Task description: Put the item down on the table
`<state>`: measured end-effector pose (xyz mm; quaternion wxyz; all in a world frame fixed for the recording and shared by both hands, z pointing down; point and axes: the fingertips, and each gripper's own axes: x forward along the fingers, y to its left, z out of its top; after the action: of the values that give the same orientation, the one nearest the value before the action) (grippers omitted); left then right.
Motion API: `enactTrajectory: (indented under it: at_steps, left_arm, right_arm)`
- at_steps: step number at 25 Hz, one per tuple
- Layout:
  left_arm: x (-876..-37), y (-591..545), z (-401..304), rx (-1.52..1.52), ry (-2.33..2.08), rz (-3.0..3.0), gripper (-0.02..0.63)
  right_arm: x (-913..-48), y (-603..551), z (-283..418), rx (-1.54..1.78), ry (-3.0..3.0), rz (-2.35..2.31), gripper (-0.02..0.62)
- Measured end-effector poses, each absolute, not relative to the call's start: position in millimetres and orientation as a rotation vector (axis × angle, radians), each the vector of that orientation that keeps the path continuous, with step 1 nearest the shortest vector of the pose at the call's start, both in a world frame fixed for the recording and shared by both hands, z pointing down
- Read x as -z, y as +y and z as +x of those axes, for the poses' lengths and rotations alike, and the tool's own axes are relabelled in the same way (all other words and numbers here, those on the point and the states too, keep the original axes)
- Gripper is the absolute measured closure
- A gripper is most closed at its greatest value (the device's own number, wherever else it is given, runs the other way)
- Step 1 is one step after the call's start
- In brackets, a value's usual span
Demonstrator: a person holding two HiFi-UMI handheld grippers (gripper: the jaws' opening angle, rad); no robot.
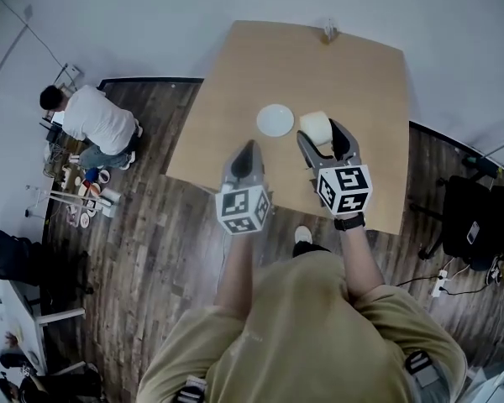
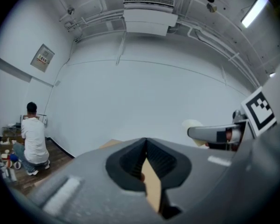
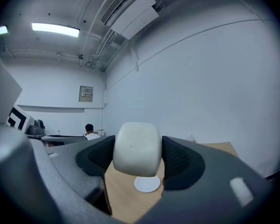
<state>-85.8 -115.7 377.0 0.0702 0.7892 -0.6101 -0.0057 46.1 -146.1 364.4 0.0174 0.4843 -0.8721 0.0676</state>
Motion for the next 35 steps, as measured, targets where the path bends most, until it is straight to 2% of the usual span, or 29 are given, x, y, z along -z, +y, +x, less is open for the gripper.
enactTrajectory:
  at_steps: [9, 16, 21, 26, 35]
  left_arm:
    - [-409.7, -195.1, -42.6, -0.09, -1.862, 2.313, 0.603]
    - [-426.8, -227.1, -75.7, -0.18, -1.93, 2.276, 0.603]
    - [-455.9, -264.2, -105.4, -0.378, -1.939, 2.274, 0.603]
    - [-463.6, -307.4, -141.3, -0.395, -1.929, 2.244, 0.603]
    - [-511.1, -368.8, -154.7, -0.398, -1.784, 2.249, 0.603]
  right_arm:
    - [-380.5, -237.2, 66.5, -0.22, -2.769, 1.434, 0.276]
    - [-407.7, -283.8, 58.8, -0.26, -2.761, 1.415, 0.276]
    - [-429.8, -322.2, 55.5, -0.216, -2.694, 1.422, 0.276]
    - [-448.2, -360.1, 43.5, -0.248, -2.628, 1.404, 0.276]
    - [-520.5, -409.8, 7.4, -0.404, -2.521, 1.316, 0.276]
